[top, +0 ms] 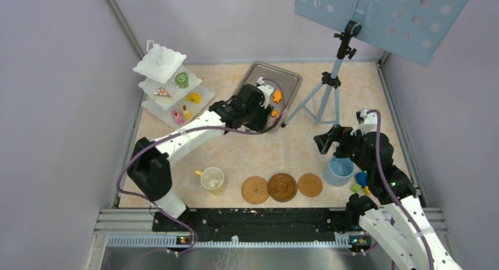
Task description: Serve the afternoon tea
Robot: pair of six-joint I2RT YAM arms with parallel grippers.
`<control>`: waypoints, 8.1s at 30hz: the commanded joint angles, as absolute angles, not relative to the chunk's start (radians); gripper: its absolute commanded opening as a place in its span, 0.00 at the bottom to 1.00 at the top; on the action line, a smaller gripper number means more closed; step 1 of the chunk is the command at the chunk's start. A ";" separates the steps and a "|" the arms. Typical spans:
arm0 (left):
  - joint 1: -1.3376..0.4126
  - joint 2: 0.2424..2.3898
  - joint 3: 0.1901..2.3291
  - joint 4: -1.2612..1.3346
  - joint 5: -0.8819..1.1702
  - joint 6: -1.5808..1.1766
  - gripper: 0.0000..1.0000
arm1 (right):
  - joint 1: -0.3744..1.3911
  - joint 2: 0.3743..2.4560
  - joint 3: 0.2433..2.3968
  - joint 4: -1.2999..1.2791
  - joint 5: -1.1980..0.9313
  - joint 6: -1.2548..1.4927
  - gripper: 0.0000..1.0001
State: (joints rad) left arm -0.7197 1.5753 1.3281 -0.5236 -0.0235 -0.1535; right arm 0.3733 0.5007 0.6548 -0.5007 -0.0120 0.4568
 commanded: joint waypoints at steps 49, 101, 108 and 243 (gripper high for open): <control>-0.770 1.873 1.630 -0.661 -0.272 -0.150 0.42 | 0.383 0.491 0.655 -0.464 -0.003 0.467 0.98; -0.736 2.033 1.731 -0.653 -0.294 -0.478 0.49 | 0.384 0.477 0.649 -0.457 -0.003 0.469 0.98; -0.736 2.010 1.731 -0.650 -0.303 -0.446 0.36 | 0.384 0.480 0.650 -0.457 -0.003 0.469 0.98; -0.641 2.137 1.825 -0.479 -0.048 -0.274 0.53 | 0.384 0.486 0.653 -0.468 -0.003 0.473 0.98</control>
